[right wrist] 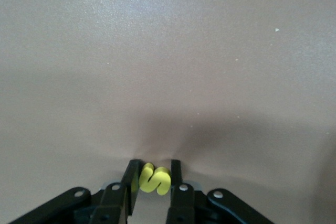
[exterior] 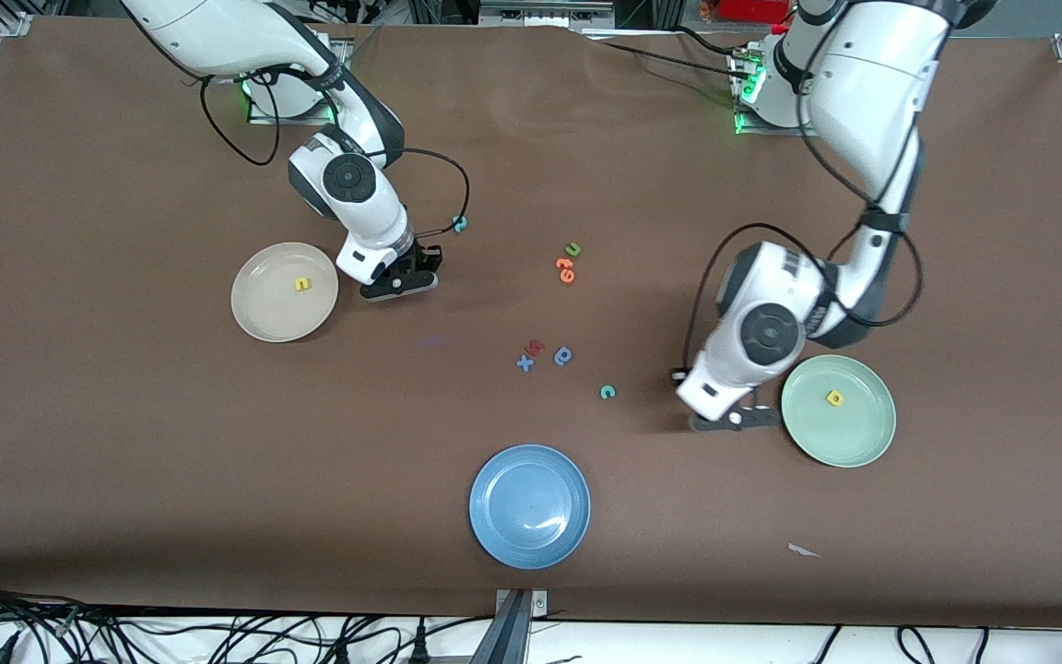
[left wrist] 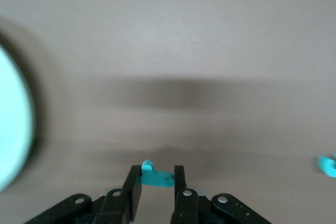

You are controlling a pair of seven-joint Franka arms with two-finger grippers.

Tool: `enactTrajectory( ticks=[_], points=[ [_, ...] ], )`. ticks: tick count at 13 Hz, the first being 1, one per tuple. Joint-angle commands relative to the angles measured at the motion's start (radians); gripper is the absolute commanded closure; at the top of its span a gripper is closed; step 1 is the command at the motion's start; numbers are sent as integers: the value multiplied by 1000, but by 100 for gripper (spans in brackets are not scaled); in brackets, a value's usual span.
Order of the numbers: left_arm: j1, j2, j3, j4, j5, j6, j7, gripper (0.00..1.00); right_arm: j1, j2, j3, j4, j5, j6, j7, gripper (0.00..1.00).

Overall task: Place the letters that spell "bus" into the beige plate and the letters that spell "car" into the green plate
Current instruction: 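Place the teal t on the green plate while the right gripper places s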

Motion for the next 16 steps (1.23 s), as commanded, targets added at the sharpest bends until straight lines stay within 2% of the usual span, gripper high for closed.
enactTrajectory(
  ticks=[1,3,5,6,7,8,10,12,14,16],
  points=[
    [96,-39,-2,-3,4,-43,149,92,-3,-93,-10,-4,-17,-99,-3,83],
    [174,-46,1,2,7,-63,249,92,-44,-162,-10,-2,-10,-192,-90,83],
    [240,-46,-1,3,98,-77,382,90,-93,-202,-8,-2,-3,-239,-190,83],
    [254,-40,-2,3,150,-78,445,83,-113,-214,-8,-2,0,-250,-231,83],
    [253,-34,-1,5,204,-78,520,57,-132,-222,-10,-4,3,-261,-276,83],
    [251,-28,-4,6,237,-77,576,1,-159,-234,-10,-5,3,-272,-320,83],
    [225,-28,-16,34,144,-77,480,0,-201,-241,-10,-8,3,-287,-400,83],
    [184,-14,-16,48,-52,-75,295,0,-230,-234,-10,-11,3,-286,-443,79],
    [90,22,-16,98,-113,-74,119,0,-235,-230,-10,-11,4,-286,-443,70],
    [-2,76,-15,170,-111,-69,-87,0,-236,-228,-10,-11,4,-287,-440,49]
  ],
)
